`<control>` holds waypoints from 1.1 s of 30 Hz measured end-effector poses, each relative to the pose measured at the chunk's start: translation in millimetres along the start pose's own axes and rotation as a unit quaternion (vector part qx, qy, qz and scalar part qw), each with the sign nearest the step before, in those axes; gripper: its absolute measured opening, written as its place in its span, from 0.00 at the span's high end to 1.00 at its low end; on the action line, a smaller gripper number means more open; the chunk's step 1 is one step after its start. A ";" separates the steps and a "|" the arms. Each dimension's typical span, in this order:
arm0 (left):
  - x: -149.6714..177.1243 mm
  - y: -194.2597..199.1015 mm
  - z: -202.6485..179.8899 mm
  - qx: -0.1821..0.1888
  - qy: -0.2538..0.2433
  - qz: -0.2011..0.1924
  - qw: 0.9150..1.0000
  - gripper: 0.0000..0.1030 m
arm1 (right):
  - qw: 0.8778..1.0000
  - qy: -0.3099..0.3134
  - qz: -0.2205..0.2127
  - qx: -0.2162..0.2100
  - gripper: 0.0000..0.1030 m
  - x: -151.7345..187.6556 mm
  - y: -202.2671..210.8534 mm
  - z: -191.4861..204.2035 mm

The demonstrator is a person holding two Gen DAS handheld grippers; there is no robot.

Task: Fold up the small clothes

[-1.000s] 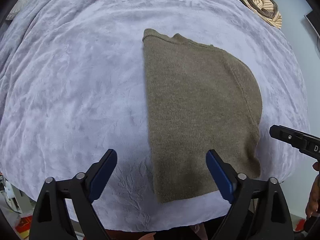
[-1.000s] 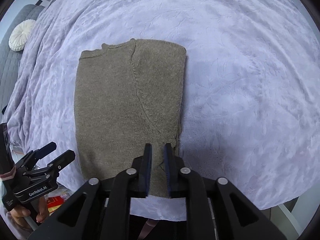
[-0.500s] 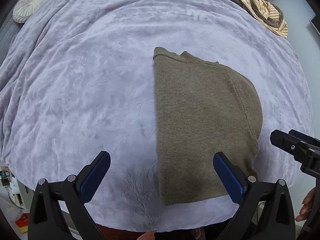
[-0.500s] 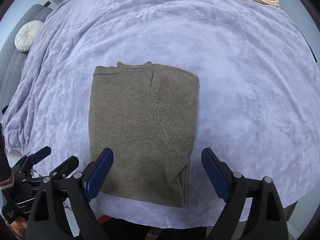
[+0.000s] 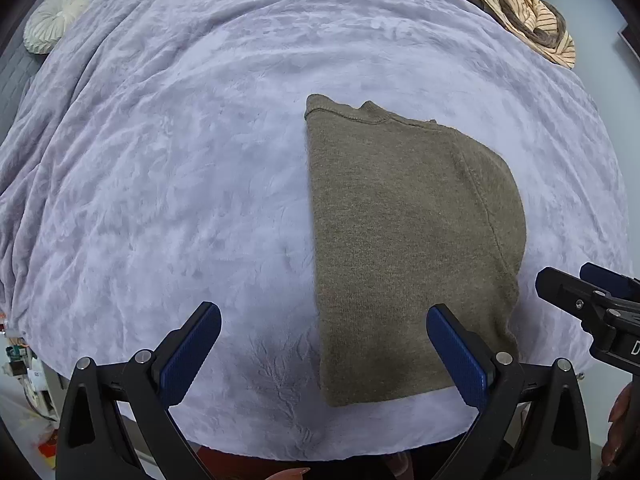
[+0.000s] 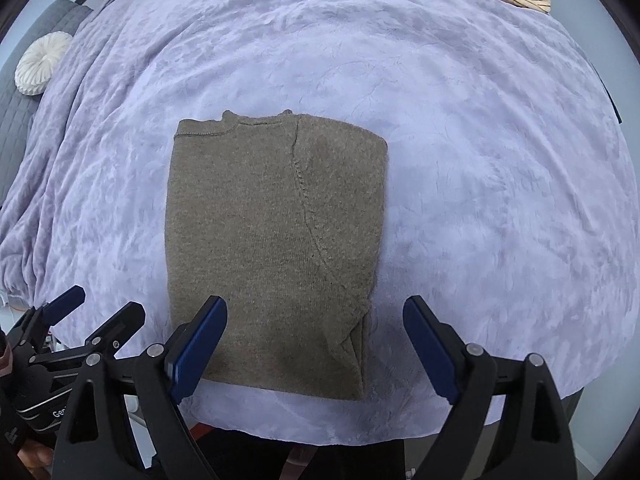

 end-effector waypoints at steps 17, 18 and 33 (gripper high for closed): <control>-0.6 -2.8 1.3 0.001 -0.004 0.008 1.000 0.00 | 1.000 0.000 0.003 0.011 0.11 -1.0 0.1 -3.5; -0.5 -2.6 0.9 0.001 -0.003 0.007 1.000 0.00 | 1.000 0.000 0.002 0.011 0.11 -1.0 0.2 -3.2; 0.5 -2.6 0.3 0.000 -0.006 0.008 1.000 0.00 | 1.000 -0.002 0.003 0.011 0.11 3.3 0.5 -2.7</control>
Point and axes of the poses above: each gripper's, at about its wrist camera, not at the fingertips, and y roughly against the way its jaws point, z to its left, x to its underside, the point moved 10 cm from there along -y, roughly the way its jaws point, and after that the axes turned 10 degrees about -z, right-handed, at the moved point
